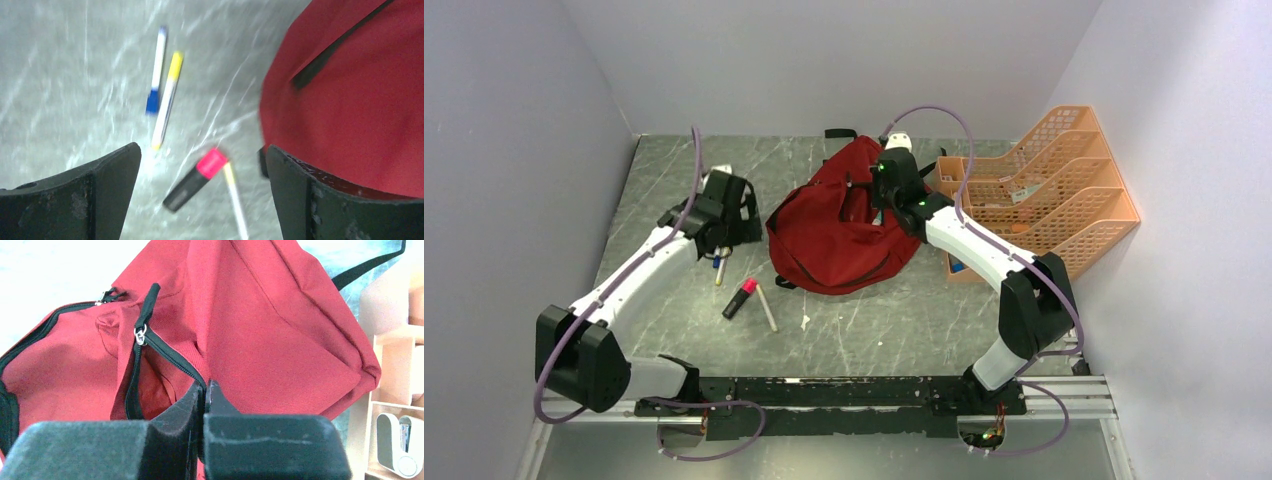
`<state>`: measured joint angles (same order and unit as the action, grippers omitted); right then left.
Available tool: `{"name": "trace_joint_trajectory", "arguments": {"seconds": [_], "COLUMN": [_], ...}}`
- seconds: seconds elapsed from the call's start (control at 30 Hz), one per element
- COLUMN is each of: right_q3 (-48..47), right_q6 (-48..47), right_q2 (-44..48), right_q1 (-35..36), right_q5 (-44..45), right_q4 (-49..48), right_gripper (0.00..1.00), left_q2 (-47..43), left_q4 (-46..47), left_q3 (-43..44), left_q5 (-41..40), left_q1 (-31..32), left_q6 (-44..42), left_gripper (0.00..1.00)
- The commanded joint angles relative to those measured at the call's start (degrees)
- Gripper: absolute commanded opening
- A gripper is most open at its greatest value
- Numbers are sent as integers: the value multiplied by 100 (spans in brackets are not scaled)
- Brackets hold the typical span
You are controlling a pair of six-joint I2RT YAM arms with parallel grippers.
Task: Pack the student bag
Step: Pick up the stationery from the center of the board.
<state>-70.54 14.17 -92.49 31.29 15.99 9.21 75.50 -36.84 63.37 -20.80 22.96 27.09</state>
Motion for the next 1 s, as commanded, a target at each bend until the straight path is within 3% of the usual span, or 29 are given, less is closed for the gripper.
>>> {"name": "trace_joint_trajectory", "arguments": {"seconds": [0.0, 0.23, 0.5, 0.97], "right_q3": [85, 104, 91, 116], "right_q6": [41, 111, 82, 103], "right_q2": [199, 151, 100, 108], "right_q1": [-36, -43, -36, -37], "right_q5": [68, -40, -89, -171], "right_q4": [-213, -247, -236, -291], "right_gripper": [0, 0, 0, 0], "left_q2": [-195, -536, -188, 582], "left_q4": [-879, -180, 401, 493], "left_q3": [-821, -2016, -2484, -2289], "left_q5": [269, 700, 1132, 873], "left_q1": [-46, -46, -46, -46], "left_q6": [569, 1152, 1137, 770], "left_gripper": [100, 100, 100, 73]}}
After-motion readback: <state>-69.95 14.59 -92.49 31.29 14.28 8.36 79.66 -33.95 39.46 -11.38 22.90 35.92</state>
